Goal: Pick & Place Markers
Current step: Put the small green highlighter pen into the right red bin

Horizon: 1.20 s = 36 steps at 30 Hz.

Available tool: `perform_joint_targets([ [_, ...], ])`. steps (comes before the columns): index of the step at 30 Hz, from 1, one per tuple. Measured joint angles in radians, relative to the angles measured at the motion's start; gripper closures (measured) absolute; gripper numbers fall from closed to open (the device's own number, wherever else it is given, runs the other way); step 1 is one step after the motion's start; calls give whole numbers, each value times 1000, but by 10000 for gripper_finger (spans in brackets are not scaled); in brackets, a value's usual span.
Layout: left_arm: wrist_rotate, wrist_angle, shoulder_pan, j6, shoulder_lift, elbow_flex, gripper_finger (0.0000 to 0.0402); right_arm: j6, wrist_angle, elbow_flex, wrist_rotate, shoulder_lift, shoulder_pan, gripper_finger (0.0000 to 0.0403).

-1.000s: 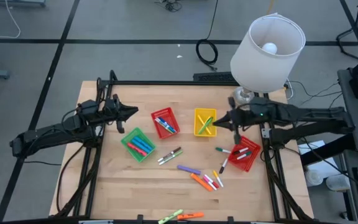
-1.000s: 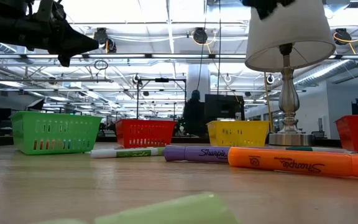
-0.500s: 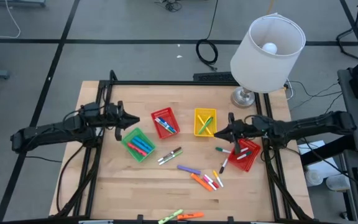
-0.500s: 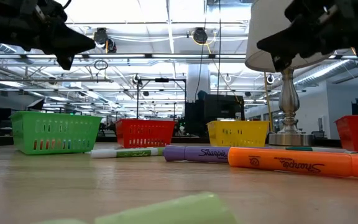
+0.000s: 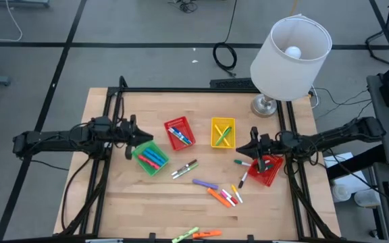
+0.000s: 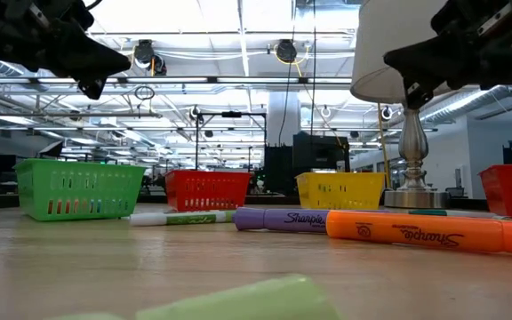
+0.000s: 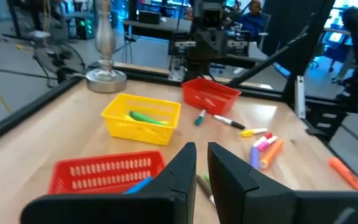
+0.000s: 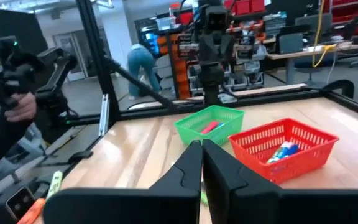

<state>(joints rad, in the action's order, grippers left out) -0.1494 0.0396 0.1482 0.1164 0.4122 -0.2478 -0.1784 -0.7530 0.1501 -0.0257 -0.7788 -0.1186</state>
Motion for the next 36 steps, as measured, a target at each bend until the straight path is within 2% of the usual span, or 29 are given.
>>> perform_joint_targets([
  [7, 75, 48, 0, -37, 0, 0, 355, 22, 74, -1, -2, 0, -10, 403],
  [11, 84, 49, 0, -37, 0, 0, 355, 31, 102, -1, -6, -3, -10, 403],
  [14, 84, 49, 0, -37, 0, 0, 355, 22, 168, 11, -99, -13, -38, 403],
  [16, 84, 49, 0, -37, 0, 0, 355, 21, 308, 65, -188, -28, -70, 403],
  [19, 84, 49, 0, -37, 0, 0, 355, -16, 542, 225, -273, -81, -145, 403],
  [22, 84, 48, 0, -37, 0, 0, 355, -36, 763, 404, -401, -195, -248, 403],
  [24, 84, 47, 0, -39, 0, 0, 355, -49, 938, 529, -442, -300, -298, 403],
  [31, 83, 46, 1, -39, 0, 0, 355, -361, 1702, 1008, -436, -689, -334, 403],
  [34, 82, 46, 1, -36, 0, 0, 355, -390, 1913, 1145, -363, -812, -299, 403],
  [36, 82, 46, 1, -36, 0, 0, 355, -364, 1982, 1183, -303, -858, -271, 403],
])
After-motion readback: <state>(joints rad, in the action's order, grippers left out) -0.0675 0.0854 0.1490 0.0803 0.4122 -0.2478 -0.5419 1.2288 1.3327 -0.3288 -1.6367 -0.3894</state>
